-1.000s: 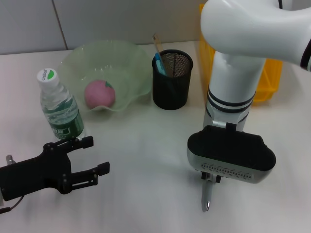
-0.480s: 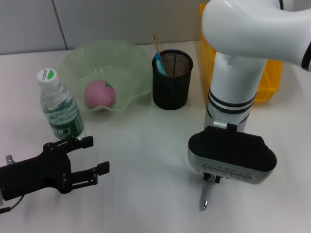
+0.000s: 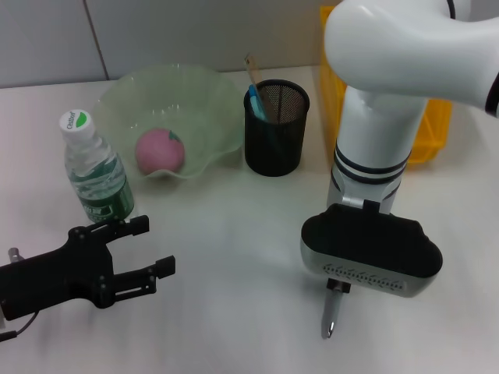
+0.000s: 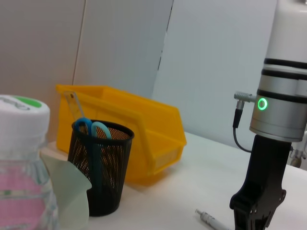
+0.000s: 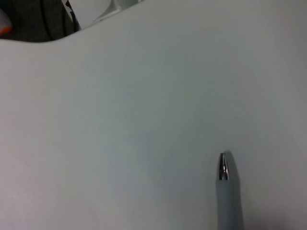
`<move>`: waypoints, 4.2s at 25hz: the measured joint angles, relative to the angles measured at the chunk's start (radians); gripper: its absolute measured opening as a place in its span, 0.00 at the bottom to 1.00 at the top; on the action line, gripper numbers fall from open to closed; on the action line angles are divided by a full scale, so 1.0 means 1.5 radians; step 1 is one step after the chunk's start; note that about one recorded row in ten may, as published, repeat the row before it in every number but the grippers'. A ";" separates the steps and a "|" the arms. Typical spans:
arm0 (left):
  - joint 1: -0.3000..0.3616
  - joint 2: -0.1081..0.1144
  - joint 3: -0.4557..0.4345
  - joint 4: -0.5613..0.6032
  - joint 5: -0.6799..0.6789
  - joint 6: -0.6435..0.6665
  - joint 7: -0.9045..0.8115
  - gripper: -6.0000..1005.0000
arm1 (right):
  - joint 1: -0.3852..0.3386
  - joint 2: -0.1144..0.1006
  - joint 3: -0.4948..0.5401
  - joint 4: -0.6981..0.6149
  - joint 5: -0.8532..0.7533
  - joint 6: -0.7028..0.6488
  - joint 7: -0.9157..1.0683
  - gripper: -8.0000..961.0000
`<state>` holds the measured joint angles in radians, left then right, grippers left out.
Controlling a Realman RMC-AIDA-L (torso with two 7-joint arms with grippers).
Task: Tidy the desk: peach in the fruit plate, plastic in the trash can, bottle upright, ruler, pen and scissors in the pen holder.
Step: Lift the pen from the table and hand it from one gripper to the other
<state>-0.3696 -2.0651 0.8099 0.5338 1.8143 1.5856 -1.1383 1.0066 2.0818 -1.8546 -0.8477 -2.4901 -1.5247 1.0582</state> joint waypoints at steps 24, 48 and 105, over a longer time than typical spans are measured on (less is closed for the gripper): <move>0.020 -0.004 0.000 -0.012 -0.088 0.122 0.103 0.76 | -0.208 -0.001 0.381 -0.192 0.194 -0.071 0.250 0.13; -0.033 -0.005 -0.001 -0.176 -0.168 0.159 0.217 0.75 | -0.375 -0.002 0.540 -0.036 0.502 -0.069 0.222 0.13; -0.120 -0.010 0.000 -0.311 -0.203 0.052 0.259 0.51 | -0.266 0.002 0.534 0.192 0.544 -0.005 0.058 0.13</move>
<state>-0.5502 -2.0800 0.8102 0.0677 1.5094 1.6637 -0.7490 0.6080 2.0847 -1.0539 -0.5590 -1.6736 -1.5319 1.1448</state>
